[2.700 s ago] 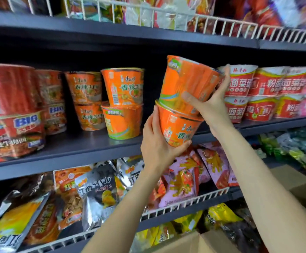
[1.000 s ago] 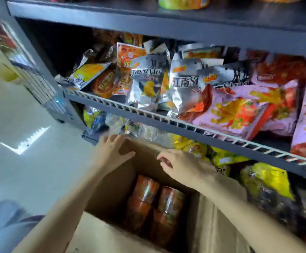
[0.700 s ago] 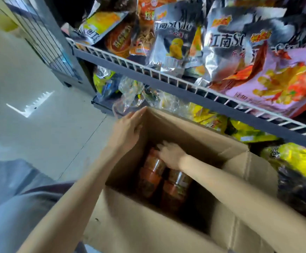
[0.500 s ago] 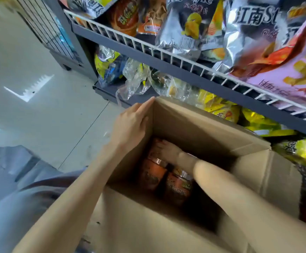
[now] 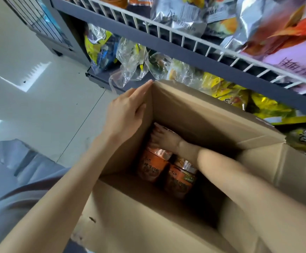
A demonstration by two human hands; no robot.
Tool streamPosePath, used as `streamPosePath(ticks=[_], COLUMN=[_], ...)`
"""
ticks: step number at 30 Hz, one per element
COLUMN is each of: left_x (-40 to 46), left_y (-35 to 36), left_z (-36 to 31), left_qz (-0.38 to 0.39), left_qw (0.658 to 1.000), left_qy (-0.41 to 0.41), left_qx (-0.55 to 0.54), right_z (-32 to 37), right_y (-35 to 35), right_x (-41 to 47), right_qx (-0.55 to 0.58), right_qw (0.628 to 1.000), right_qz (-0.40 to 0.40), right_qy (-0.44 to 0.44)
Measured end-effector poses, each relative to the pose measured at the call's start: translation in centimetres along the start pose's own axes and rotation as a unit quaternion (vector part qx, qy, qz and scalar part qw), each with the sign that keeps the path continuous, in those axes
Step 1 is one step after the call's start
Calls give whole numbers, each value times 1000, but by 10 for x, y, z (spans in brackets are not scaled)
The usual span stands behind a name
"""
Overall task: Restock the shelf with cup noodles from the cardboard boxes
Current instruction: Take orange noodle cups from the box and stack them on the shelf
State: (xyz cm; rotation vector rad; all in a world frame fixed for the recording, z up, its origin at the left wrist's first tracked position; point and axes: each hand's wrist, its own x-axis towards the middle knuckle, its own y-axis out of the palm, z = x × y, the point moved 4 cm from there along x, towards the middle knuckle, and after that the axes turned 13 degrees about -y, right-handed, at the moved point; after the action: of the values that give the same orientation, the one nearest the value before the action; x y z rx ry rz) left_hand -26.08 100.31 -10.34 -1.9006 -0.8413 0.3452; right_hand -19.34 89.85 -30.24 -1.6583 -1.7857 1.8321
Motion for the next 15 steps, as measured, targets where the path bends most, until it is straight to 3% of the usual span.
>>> streamPosePath(ticks=[3,7,8,12,15], left_x=[-1,-13,-19,-43,-44], left_y=[-3,-30,-35,-52,-65], left_z=[-2,-17,-21,-57,-87], left_qz=[5,-2,28,213,220], left_qw=[999,992,987,917,880], left_qy=[-23,-41,-40,-104,-136], left_qx=[-26,-122,-155,-321,-397], right_z=[-7,-19,-21,-26,-43], right_y=[-56,-123,-134,-167,-182], right_x=[-59,-166,-189,-265,-305], right_qx=[16,39,42,-18,-30], right_qw=[994,954,940,897,857], right_qz=[-88,-261,-296,-404,-453], right_qy=[58,139,164,180,243])
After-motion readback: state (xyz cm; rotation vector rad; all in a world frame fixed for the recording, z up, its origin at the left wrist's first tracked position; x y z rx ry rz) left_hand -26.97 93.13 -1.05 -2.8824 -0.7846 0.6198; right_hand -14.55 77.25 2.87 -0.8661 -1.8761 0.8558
